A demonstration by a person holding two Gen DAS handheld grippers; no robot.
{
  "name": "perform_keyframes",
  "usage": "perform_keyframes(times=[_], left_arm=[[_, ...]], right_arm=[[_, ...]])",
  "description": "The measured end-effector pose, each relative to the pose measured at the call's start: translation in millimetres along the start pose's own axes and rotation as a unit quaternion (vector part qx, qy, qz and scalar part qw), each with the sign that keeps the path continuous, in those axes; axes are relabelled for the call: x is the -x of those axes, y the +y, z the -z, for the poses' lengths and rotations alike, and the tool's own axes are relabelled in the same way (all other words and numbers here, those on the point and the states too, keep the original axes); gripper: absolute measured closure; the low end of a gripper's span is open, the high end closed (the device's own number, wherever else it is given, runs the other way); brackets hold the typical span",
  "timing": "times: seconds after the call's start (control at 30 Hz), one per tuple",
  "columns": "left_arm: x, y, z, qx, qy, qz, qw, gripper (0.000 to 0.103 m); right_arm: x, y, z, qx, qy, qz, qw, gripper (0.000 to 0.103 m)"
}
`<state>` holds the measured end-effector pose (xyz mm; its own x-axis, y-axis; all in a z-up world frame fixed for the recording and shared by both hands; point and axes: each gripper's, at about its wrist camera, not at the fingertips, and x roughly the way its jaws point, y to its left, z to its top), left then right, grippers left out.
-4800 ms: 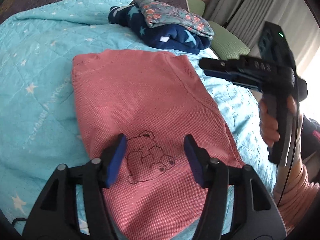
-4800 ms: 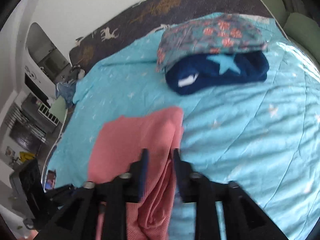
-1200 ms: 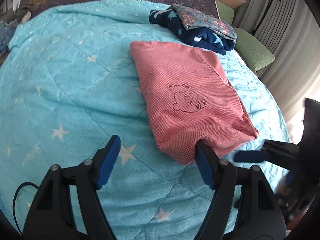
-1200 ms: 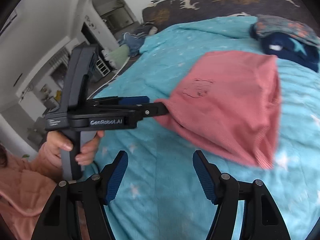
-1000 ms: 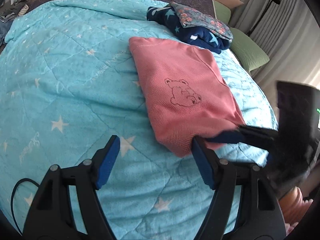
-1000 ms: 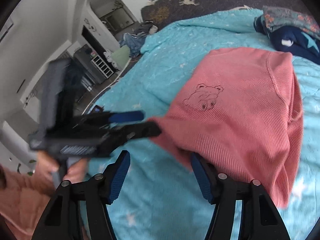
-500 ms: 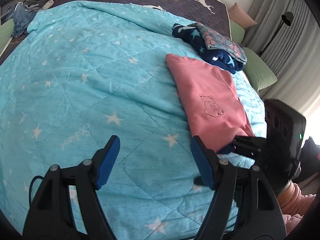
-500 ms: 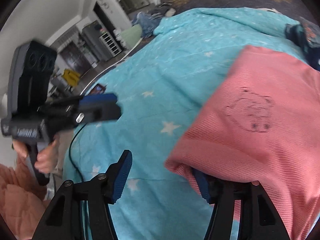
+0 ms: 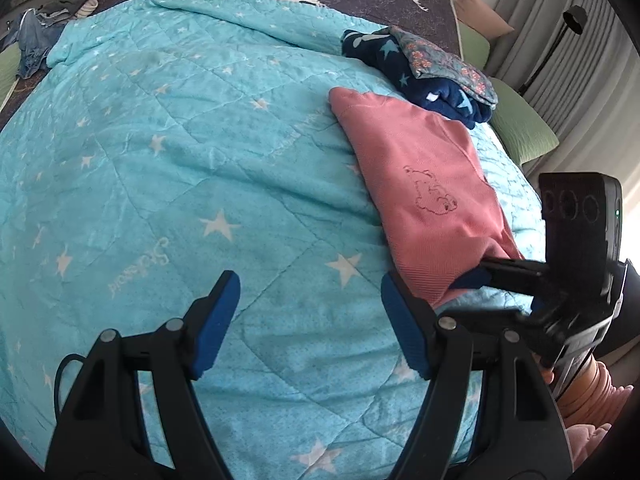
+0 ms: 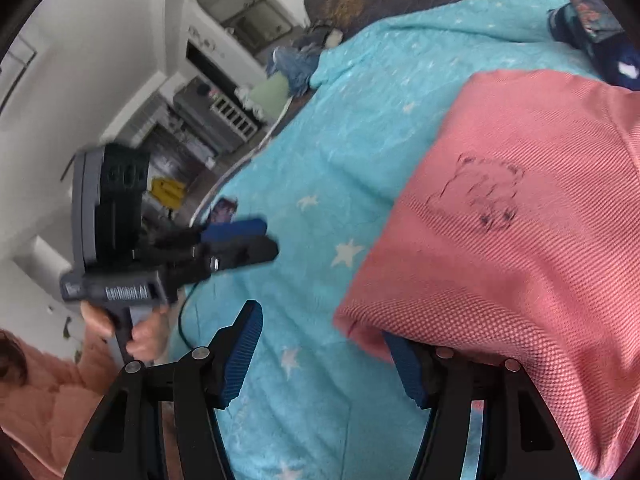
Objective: Fold small clothes
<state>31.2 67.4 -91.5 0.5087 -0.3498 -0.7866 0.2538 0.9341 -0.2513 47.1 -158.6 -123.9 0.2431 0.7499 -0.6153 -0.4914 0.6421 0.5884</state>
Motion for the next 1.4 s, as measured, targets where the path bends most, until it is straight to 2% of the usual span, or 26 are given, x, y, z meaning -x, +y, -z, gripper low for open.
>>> perform_keyframes(times=[0.07,0.17,0.2,0.3,0.33,0.4,0.53,0.63,0.7,0.77,0.83,0.9,0.93,0.97,1.03,1.1,1.13,1.2,1.27,1.33,1.4], left_arm=[[3.9,2.8,0.4,0.009,-0.010,-0.007,0.9999,0.030],[12.8,6.9,2.3,0.011,-0.025,-0.010,0.9996,0.030],[13.7,7.4,2.1,0.008,-0.026,-0.013,0.9995,0.030],[12.7,0.0,3.4,-0.004,-0.026,-0.009,0.9996,0.029],[10.9,-4.9,4.2,-0.012,-0.023,0.000,0.9997,0.029],[1.9,-23.4,6.9,-0.044,-0.005,0.020,0.9988,0.025],[-23.8,-56.0,7.9,-0.094,0.024,0.026,0.9950,0.025],[-39.6,-64.1,3.3,-0.082,0.037,0.020,0.9958,0.025],[-41.5,-65.0,0.3,-0.072,0.037,0.031,0.9963,0.025],[-42.6,-64.8,-1.1,-0.074,0.036,0.020,0.9964,0.025],[-46.5,-63.9,0.7,-0.079,0.042,0.008,0.9959,0.025],[-49.3,-58.3,5.6,-0.080,0.049,0.005,0.9956,0.025],[-49.9,-56.1,7.5,-0.080,0.051,0.005,0.9955,0.025],[-49.3,-54.0,9.9,-0.082,0.049,0.004,0.9954,0.025],[-45.5,-53.0,13.0,-0.091,0.048,-0.001,0.9947,0.025],[-37.9,-53.6,14.4,-0.099,0.049,0.007,0.9938,0.025],[-33.2,-54.8,13.9,-0.103,0.048,0.018,0.9934,0.025],[-22.0,-59.4,8.9,-0.108,0.035,0.041,0.9927,0.025],[-17.5,-65.5,-0.8,-0.108,0.015,0.052,0.9927,0.025],[-24.0,-69.7,-11.1,-0.101,0.007,0.045,0.9938,0.025],[-45.1,-71.7,-16.3,-0.105,0.024,0.011,0.9942,0.025]], right_arm=[[-19.6,7.1,2.2,0.008,0.027,-0.006,1.000,0.036],[-25.3,30.4,10.8,0.079,0.034,0.040,0.995,0.035],[-20.8,30.6,12.0,0.076,0.038,0.028,0.996,0.035],[0.1,20.8,20.1,0.025,0.044,-0.047,0.998,0.036],[12.4,19.3,24.9,0.021,0.033,-0.045,0.998,0.036],[48.0,15.4,33.7,0.016,-0.012,-0.007,1.000,0.036],[117.4,-4.9,40.6,-0.034,-0.107,0.032,0.993,0.035],[140.8,-22.7,41.1,-0.071,-0.147,0.033,0.986,0.035],[136.9,-29.6,40.1,-0.089,-0.148,-0.002,0.985,0.045],[130.5,-36.0,38.8,-0.099,-0.133,0.007,0.986,0.066],[113.5,-40.9,37.3,-0.113,-0.102,0.066,0.986,0.075],[105.6,-51.9,42.1,-0.117,-0.078,0.138,0.980,0.082],[105.5,-57.2,46.9,-0.112,-0.069,0.178,0.975,0.100],[98.2,-58.9,46.7,-0.117,-0.069,0.180,0.974,0.103],[114.5,-69.7,55.0,-0.153,-0.091,0.147,0.973,0.103],[129.7,-63.0,58.5,-0.146,-0.106,0.206,0.962,0.097],[135.8,-58.7,58.2,-0.138,-0.112,0.214,0.961,0.096],[141.5,-55.9,57.2,-0.137,-0.123,0.168,0.968,0.096],[140.5,-52.4,51.4,-0.134,-0.134,0.143,0.971,0.093],[133.4,-51.0,40.4,-0.124,-0.132,0.129,0.975,0.093],[115.1,-47.9,33.0,-0.116,-0.114,0.121,0.979,0.093]])
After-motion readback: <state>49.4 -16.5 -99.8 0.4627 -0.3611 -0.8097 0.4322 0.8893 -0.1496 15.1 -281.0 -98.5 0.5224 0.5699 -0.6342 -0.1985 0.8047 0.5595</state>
